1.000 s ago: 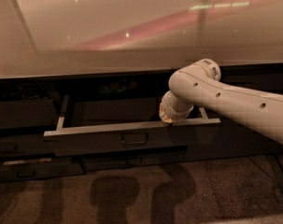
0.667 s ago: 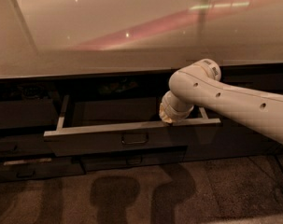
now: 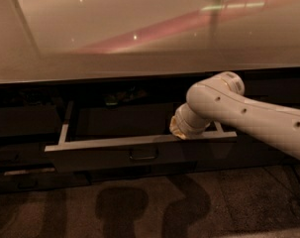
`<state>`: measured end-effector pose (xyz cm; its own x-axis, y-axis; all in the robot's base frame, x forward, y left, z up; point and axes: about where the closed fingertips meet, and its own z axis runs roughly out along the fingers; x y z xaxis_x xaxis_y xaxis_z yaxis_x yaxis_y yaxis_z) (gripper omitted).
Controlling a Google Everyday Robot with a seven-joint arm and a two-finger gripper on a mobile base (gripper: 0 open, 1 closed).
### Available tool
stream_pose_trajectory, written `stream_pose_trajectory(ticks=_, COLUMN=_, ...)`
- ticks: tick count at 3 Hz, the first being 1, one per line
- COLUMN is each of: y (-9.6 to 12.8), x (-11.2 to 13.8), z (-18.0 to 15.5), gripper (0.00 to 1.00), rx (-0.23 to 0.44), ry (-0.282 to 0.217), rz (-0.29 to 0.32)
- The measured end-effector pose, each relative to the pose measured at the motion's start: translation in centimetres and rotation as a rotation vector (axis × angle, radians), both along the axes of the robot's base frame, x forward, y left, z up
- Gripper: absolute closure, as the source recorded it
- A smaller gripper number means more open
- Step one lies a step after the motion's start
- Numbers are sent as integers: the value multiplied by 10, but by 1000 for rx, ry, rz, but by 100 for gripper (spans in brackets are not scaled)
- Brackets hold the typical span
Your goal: Open top drawer
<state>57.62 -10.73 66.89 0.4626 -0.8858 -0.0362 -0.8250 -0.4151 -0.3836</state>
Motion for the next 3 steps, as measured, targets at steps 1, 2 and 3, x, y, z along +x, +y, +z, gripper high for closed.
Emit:
stream_pose_trajectory(ticks=1, y=-3, x=-15, z=-5, gripper=11, rx=7, ry=8, rz=-6)
stream_pose_trajectory(ticks=2, y=-3, x=-15, z=0, gripper=0, rx=6, ry=3, rz=-7)
stream_pose_trajectory(ticks=3, y=-5, x=-42, z=-20, gripper=0, rx=-15, ry=26, rz=-16)
